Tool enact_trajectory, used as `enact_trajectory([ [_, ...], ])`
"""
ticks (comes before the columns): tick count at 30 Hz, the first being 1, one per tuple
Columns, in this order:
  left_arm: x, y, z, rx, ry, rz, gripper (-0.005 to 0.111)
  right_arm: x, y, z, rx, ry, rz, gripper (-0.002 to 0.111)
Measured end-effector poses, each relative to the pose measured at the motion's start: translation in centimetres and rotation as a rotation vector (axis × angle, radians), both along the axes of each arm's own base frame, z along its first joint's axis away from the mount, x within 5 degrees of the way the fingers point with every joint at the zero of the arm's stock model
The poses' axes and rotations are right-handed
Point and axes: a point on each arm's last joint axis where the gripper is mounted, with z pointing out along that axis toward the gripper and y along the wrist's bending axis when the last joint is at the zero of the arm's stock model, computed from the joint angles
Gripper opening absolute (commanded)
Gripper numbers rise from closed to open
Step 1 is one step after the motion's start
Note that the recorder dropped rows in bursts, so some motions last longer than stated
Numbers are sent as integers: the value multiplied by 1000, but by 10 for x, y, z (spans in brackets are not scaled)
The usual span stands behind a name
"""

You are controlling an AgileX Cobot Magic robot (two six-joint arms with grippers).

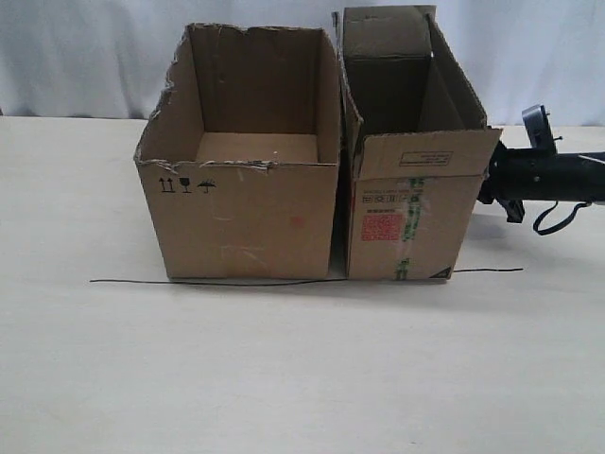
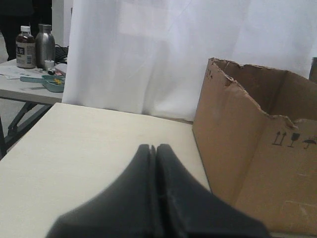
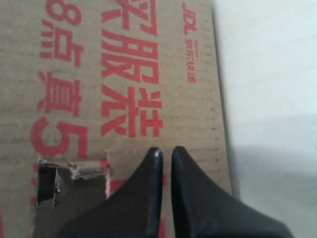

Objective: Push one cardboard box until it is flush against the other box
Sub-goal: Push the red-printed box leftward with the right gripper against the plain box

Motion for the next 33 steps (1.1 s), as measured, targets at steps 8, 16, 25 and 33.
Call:
enact_trajectory([
  [8, 0, 0, 0, 0, 0, 0, 0, 0, 10, -5, 15, 12, 6, 5],
  [16, 0, 0, 0, 0, 0, 0, 0, 2, 13, -2, 48, 10, -22, 5],
  [25, 0, 0, 0, 0, 0, 0, 0, 2, 14, -2, 52, 9, -19, 5],
  [33, 0, 0, 0, 0, 0, 0, 0, 2, 8, 1, 64, 4, -23, 5],
])
